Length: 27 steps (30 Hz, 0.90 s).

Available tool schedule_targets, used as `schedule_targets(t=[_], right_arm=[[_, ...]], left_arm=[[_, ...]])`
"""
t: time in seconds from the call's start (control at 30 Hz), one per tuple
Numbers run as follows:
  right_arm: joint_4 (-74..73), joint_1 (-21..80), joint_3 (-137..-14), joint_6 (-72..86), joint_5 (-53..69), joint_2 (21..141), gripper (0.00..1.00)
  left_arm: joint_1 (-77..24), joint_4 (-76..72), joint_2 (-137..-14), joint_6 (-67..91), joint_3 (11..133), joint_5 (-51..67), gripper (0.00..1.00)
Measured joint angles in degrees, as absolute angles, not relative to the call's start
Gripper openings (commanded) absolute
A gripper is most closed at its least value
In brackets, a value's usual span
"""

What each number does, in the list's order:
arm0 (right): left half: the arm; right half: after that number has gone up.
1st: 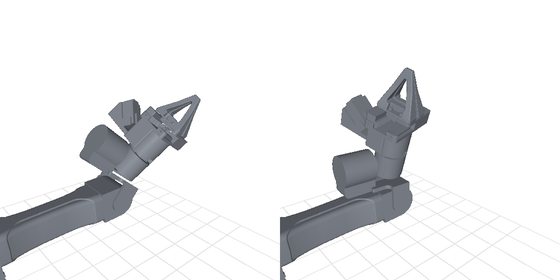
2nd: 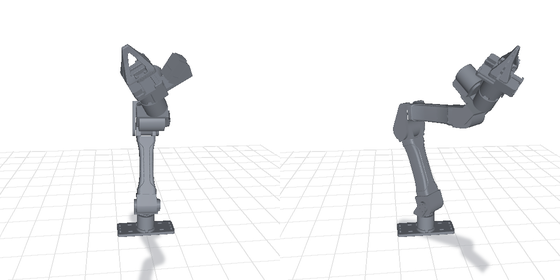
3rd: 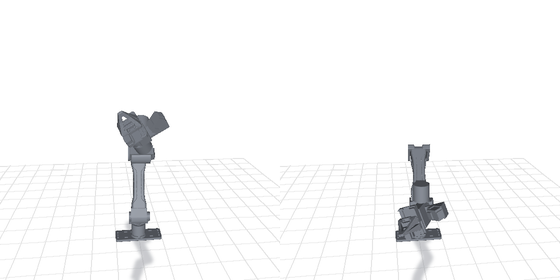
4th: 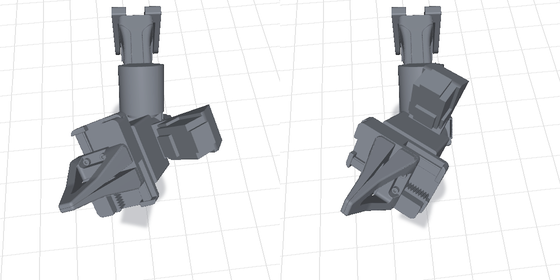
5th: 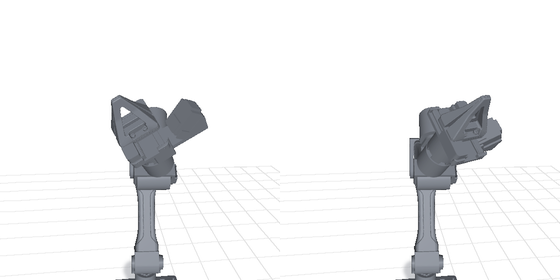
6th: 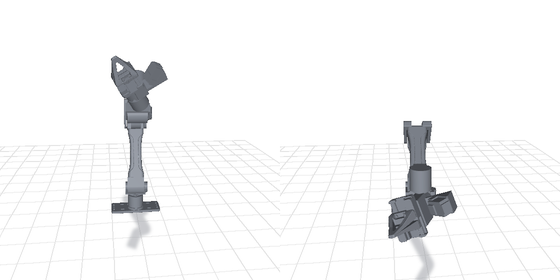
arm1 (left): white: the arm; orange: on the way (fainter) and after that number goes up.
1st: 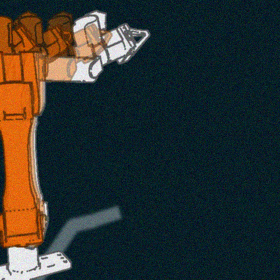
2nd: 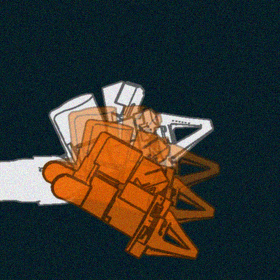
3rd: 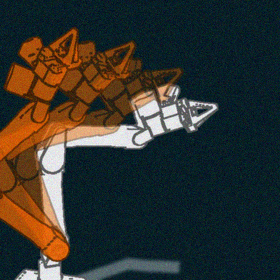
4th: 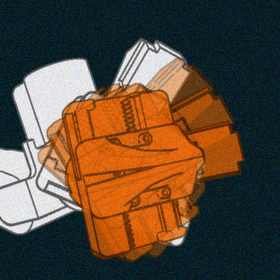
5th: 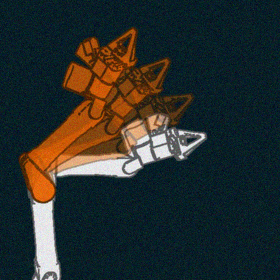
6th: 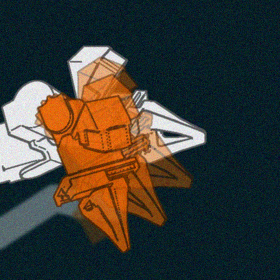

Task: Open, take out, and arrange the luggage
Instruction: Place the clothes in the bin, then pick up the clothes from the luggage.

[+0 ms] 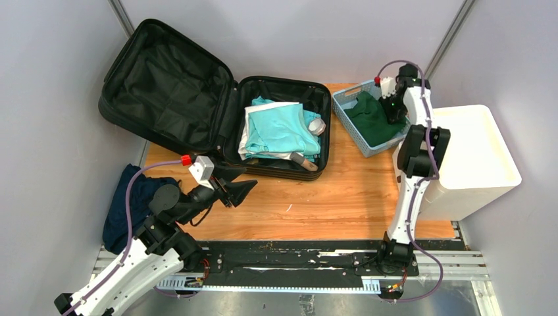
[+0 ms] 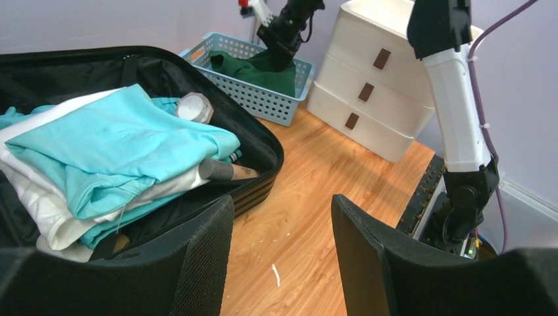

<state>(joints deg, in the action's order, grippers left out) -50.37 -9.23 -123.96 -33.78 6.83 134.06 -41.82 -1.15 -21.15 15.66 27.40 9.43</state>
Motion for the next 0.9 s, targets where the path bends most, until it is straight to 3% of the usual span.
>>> schedule_targets(t=[0.13, 0.23, 0.3, 0.47, 0.63, 0.9], right_arm=[[-50.9, -9.1, -122.6, -34.6, 13.4, 126.5, 0.54], [-50.2, -8.0, -119.6, -35.7, 21.2, 116.8, 0.59], [-49.0, -6.2, -116.6, -36.2, 26.3, 110.5, 0.61], [-44.3, 3.3, -103.5, -36.1, 44.8, 99.0, 0.66], [-42.5, 11.6, -92.8, -41.6, 57.7, 99.0, 0.68], [-39.1, 15.7, -104.6, -31.2, 55.9, 111.2, 0.68]], left_arm=[[-41.8, -0.6, -21.1, 15.7, 27.4, 8.8, 0.73], [-41.8, 0.6, -21.7, 15.9, 27.5, 7.7, 0.92], [-41.8, 1.6, -23.4, 15.9, 28.3, 6.7, 0.98], [-41.4, 5.9, -34.7, 15.0, 36.6, 4.8, 1.00], [-38.9, 11.9, -50.4, 11.5, 50.2, 6.1, 0.99], [-22.8, 10.1, -65.5, 14.1, 54.3, 18.2, 0.96]])
